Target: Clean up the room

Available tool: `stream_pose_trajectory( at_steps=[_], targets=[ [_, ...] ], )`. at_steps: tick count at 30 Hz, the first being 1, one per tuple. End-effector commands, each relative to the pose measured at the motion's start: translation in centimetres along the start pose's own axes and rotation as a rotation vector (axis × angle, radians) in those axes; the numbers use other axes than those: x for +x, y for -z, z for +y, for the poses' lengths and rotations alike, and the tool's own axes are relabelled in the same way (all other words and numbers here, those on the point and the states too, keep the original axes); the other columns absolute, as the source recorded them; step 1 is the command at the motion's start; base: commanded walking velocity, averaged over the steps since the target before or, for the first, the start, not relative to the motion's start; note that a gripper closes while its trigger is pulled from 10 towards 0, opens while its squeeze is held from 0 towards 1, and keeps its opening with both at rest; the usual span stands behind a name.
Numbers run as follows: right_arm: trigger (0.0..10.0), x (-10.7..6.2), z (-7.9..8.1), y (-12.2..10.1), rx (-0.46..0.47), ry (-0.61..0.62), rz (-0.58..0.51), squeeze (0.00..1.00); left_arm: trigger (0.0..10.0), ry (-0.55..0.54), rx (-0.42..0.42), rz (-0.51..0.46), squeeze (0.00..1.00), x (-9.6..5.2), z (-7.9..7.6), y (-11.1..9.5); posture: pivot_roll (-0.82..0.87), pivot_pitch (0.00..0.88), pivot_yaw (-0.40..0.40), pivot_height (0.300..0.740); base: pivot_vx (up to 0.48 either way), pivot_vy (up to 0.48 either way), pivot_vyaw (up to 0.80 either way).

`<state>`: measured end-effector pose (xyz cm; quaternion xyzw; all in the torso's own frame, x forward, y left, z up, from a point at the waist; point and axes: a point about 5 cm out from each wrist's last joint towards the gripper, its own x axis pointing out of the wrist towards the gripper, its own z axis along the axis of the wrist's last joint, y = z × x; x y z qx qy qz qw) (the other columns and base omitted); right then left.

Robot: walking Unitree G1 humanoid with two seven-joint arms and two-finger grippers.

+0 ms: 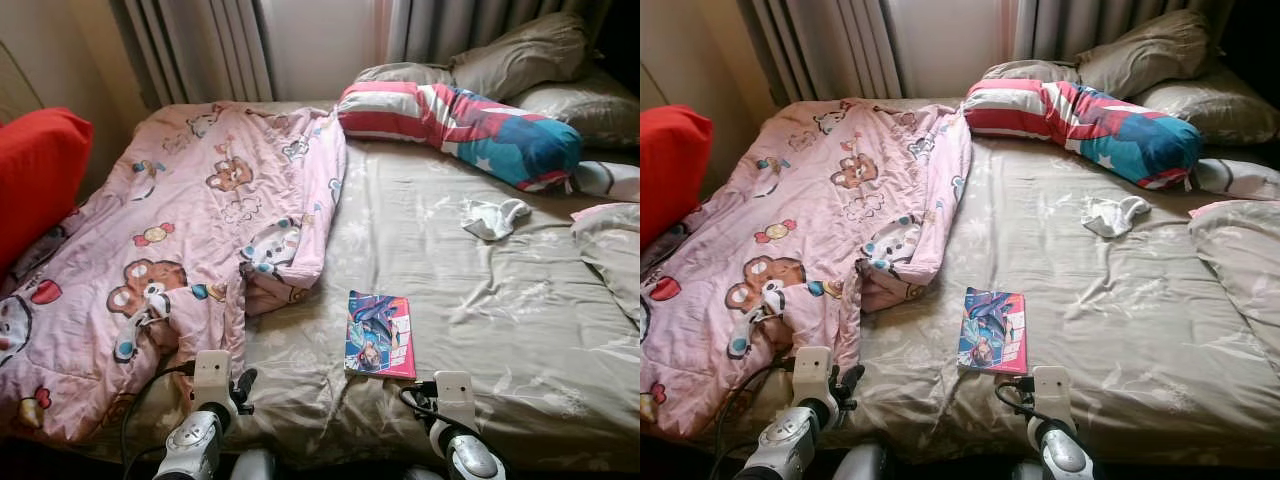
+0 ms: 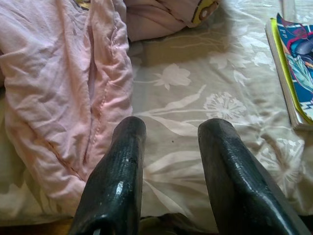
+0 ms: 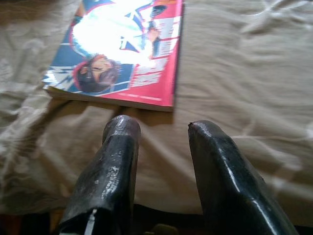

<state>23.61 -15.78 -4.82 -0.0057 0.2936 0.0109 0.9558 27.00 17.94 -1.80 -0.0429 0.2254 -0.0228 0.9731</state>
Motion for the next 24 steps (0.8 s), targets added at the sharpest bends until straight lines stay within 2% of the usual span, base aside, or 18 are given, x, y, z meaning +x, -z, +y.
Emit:
stream_pose_trajectory(
  at_steps=[1, 9, 13, 24],
  targets=[
    [10.0, 0.10, 0.33, -0.23, 0.014, -0.005, -0.008, 0.00, 10.0, -0.003, -0.004, 0.002, 0.00, 0.02, 0.32, -0.12, -0.07, 0.079, 0.049, 0.650, 0.000, 0.000, 0.00],
    [10.0, 0.07, 0.59, -0.22, -0.023, -0.020, -0.012, 0.00, 10.0, -0.003, -0.006, -0.007, 0.00, 0.08, 0.35, -0.34, -0.07, 0.083, 0.049, 0.650, 0.061, 0.000, 0.10],
    [10.0, 0.01, 0.40, 0.00, 0.029, 0.004, -0.003, 0.00, 10.0, -0.003, -0.005, -0.010, 0.00, 0.11, 0.40, -0.44, -0.06, 0.085, 0.051, 0.650, 0.250, 0.000, 0.31],
    [10.0, 0.17, 0.16, -0.48, 0.038, 0.015, -0.020, 0.00, 10.0, 0.006, 0.004, -0.008, 0.00, 0.17, 0.35, -0.52, -0.07, 0.094, 0.055, 0.650, 0.256, 0.000, 0.00]
  ],
)
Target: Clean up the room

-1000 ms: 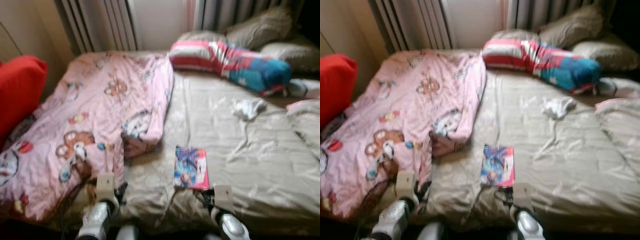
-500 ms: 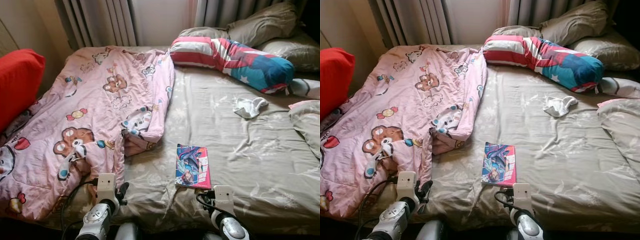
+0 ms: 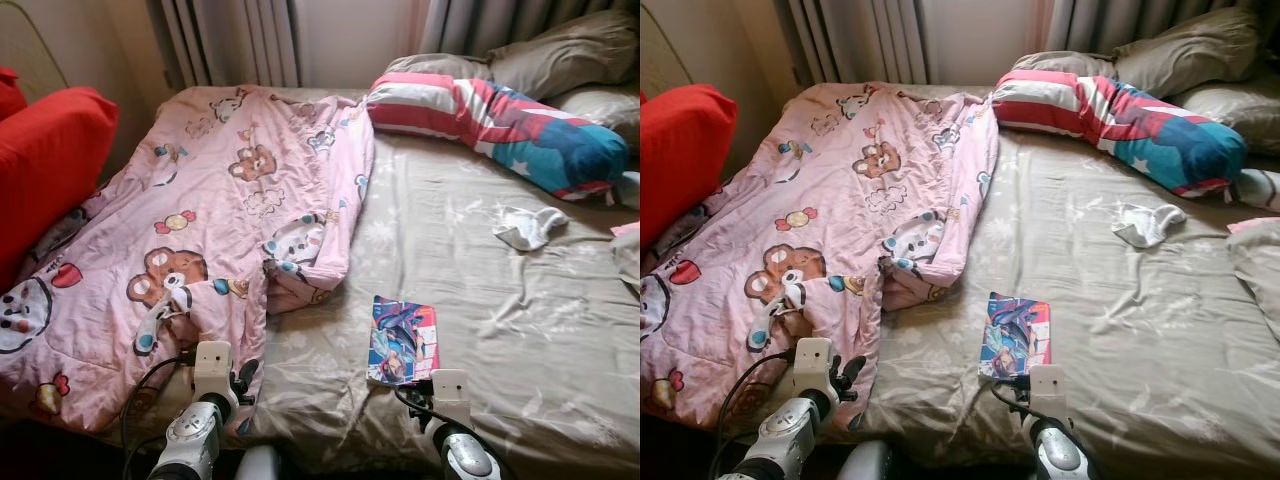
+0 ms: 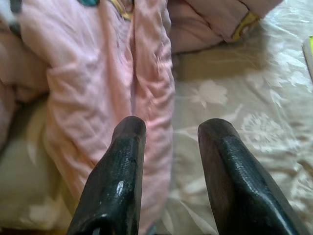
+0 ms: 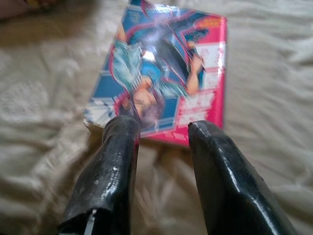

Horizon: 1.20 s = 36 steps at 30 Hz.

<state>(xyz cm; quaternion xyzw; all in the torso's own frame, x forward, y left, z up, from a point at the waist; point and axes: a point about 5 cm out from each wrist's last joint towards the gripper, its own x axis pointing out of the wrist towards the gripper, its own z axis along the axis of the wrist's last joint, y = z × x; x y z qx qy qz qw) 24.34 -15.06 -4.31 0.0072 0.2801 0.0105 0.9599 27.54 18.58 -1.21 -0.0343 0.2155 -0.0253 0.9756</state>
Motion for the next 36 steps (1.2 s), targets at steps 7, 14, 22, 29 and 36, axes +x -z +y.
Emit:
stream_pose_trajectory(
  at_steps=[7, 14, 22, 29, 36],
  targets=[
    [10.0, -0.1, -0.7, 0.0, 0.030, 0.034, -0.006, 0.00, 10.0, 0.009, -0.010, 0.009, 0.00, -0.1, -0.2, 0.3, -0.07, 0.106, 0.058, 0.650, 0.185, 0.000, 0.00],
    [10.0, 0.1, -1.4, -0.1, 0.156, 0.072, 0.003, 0.00, 10.0, 0.024, 0.006, -0.017, 0.00, 0.2, -0.5, -0.4, -0.06, 0.140, 0.065, 0.650, 0.000, 0.000, 0.00],
    [10.0, 0.6, -1.6, -1.3, 0.199, 0.077, -0.017, 0.00, 10.0, 0.074, 0.009, -0.123, 0.00, 1.0, -1.4, -3.0, -0.03, 0.195, 0.075, 0.650, 0.000, 0.000, 0.00],
    [10.0, 1.2, -2.0, -3.3, 0.198, 0.084, -0.064, 0.00, 10.0, 0.101, 0.015, -0.180, 0.00, 1.4, -1.9, -4.6, -0.02, 0.240, 0.082, 0.650, 0.000, 0.000, 0.00],
    [10.0, 1.6, -1.9, -4.3, 0.170, 0.073, -0.070, 0.00, 10.0, 0.078, 0.014, -0.244, 0.00, 1.4, -1.0, -6.0, 0.01, 0.280, 0.084, 0.632, 0.000, 0.000, 0.00]
  ],
)
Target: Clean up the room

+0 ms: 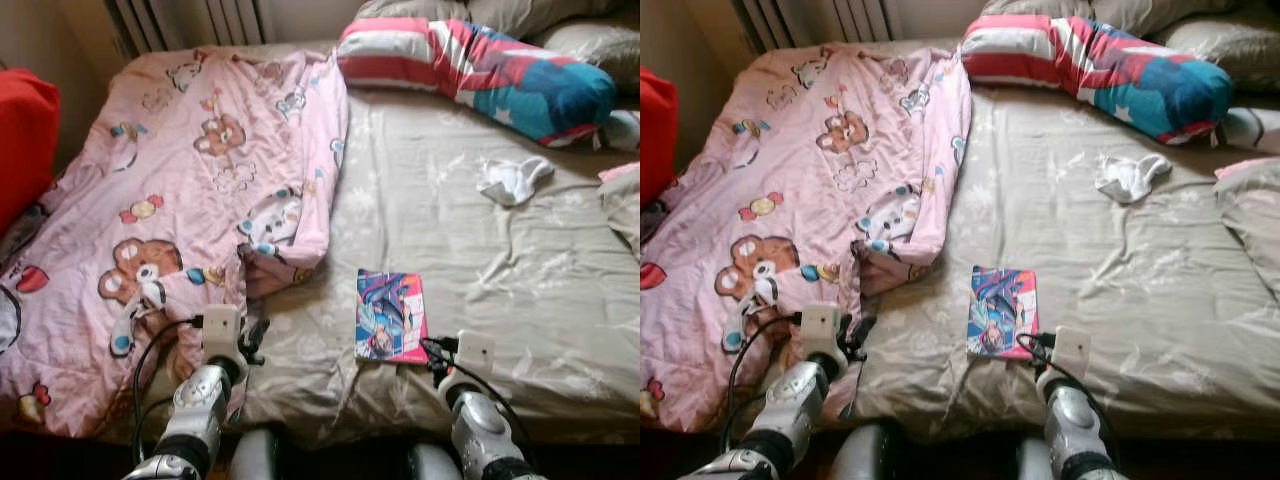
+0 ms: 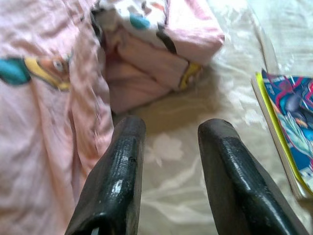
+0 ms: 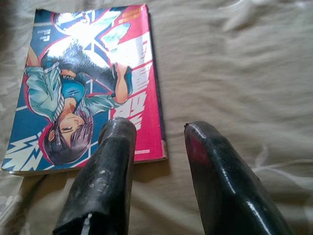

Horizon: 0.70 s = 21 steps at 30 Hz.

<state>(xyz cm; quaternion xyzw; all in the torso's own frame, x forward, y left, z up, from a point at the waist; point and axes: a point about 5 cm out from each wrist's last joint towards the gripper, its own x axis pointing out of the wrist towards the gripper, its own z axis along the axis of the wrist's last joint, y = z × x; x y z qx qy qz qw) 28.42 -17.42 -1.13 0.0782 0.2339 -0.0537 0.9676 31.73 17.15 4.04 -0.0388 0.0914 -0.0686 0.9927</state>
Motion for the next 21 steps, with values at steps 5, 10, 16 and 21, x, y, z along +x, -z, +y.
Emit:
stream_pose_trajectory(
  at_steps=[5, 10, 16, 21],
  targets=[
    [10.0, -0.1, 0.5, 0.1, 0.007, -0.020, -0.019, 0.00, 10.0, -0.015, 0.004, -0.034, 0.00, -0.7, 0.9, -0.1, 0.02, 0.305, 0.086, 0.612, 0.000, 0.000, 0.00],
    [10.0, 0.1, 1.0, -0.3, 0.041, -0.021, -0.023, 0.00, 10.0, -0.007, 0.007, -0.085, 0.00, -0.7, 0.6, -1.0, 0.04, 0.319, 0.085, 0.612, 0.000, 0.000, 0.00],
    [10.0, 0.4, 1.0, -1.1, 0.088, -0.018, -0.055, 0.00, 10.0, 0.000, 0.024, -0.123, 0.00, -1.1, 0.5, -1.7, 0.08, 0.338, 0.087, 0.612, 0.000, 0.000, 0.00],
    [10.0, 0.7, 0.0, -2.5, 0.231, 0.018, -0.099, 1.00, 10.0, -0.011, 0.029, -0.153, 0.00, -1.6, 0.8, -2.4, 0.10, 0.368, 0.090, 0.612, 0.000, 0.000, 0.00]
  ],
)
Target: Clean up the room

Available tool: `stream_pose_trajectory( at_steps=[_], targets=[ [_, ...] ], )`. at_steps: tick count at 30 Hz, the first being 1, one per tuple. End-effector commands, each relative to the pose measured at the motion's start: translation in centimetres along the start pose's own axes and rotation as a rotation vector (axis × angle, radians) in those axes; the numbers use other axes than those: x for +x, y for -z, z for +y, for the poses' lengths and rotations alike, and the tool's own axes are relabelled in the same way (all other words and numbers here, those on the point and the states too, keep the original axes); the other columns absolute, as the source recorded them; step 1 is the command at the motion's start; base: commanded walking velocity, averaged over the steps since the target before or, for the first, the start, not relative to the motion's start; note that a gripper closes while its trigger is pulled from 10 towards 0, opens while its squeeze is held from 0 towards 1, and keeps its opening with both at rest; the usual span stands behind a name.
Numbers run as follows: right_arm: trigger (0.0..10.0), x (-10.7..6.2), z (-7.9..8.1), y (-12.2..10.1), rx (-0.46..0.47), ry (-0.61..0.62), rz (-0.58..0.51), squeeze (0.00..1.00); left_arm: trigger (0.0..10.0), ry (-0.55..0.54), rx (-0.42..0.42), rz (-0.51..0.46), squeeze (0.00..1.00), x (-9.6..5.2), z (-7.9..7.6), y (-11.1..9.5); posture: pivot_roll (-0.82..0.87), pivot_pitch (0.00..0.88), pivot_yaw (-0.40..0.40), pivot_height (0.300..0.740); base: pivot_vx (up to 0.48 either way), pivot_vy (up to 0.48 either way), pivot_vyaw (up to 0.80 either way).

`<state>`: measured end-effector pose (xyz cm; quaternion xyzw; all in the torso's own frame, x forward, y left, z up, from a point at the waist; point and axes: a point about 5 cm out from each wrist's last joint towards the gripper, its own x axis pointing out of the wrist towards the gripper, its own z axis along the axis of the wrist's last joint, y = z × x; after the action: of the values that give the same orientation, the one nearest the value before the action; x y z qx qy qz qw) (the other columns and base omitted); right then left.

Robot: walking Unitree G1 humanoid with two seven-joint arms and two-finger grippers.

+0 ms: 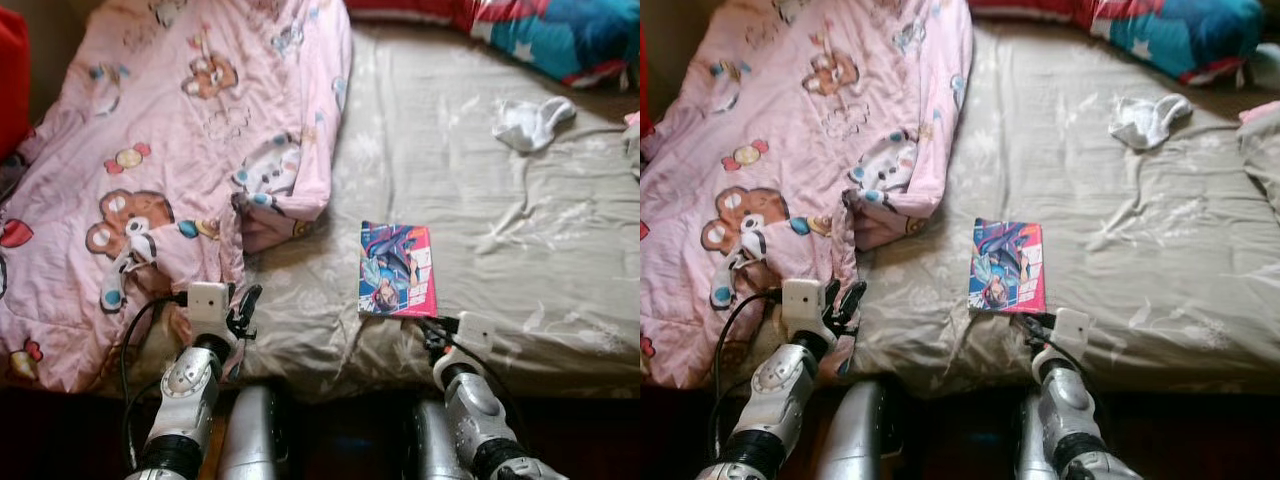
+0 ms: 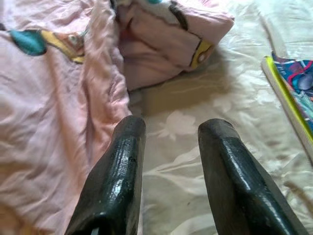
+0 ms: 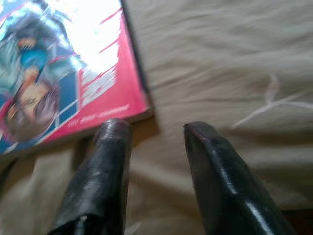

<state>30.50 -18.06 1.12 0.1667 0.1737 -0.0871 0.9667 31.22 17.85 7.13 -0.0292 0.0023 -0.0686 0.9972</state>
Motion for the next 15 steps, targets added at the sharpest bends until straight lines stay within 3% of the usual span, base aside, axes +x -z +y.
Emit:
stream_pose_trajectory(
  at_steps=[1, 10, 11, 12, 15],
  targets=[
    [10.0, -0.1, -0.2, 0.2, 0.050, 0.014, 0.005, 1.00, 10.0, -0.017, 0.000, 0.021, 0.00, -0.7, 0.5, 0.3, 0.10, 0.375, 0.090, 0.612, 0.000, 0.000, 0.00],
    [10.0, 1.0, -0.2, -2.4, 0.168, 0.027, -0.043, 1.00, 10.0, -0.043, 0.024, 0.043, 0.00, -2.7, 1.2, 0.1, 0.15, 0.418, 0.096, 0.612, 0.000, 0.000, 0.00],
    [10.0, 1.1, 0.2, -2.7, 0.178, 0.008, -0.049, 0.67, 10.0, -0.046, 0.025, 0.044, 0.00, -3.0, 1.2, 0.0, 0.15, 0.422, 0.095, 0.612, 0.000, 0.000, 0.00],
    [10.0, 1.2, 0.5, -2.9, 0.171, -0.010, -0.050, 0.00, 10.0, -0.050, 0.026, 0.045, 0.00, -3.3, 1.2, -0.2, 0.16, 0.431, 0.095, 0.612, 0.000, 0.000, 0.00],
    [10.0, 1.4, 0.8, -3.2, 0.167, -0.023, -0.052, 0.00, 10.0, -0.053, 0.028, 0.043, 0.00, -3.6, 1.2, -0.5, 0.17, 0.442, 0.095, 0.612, 0.000, 0.000, 0.00]
  ],
)
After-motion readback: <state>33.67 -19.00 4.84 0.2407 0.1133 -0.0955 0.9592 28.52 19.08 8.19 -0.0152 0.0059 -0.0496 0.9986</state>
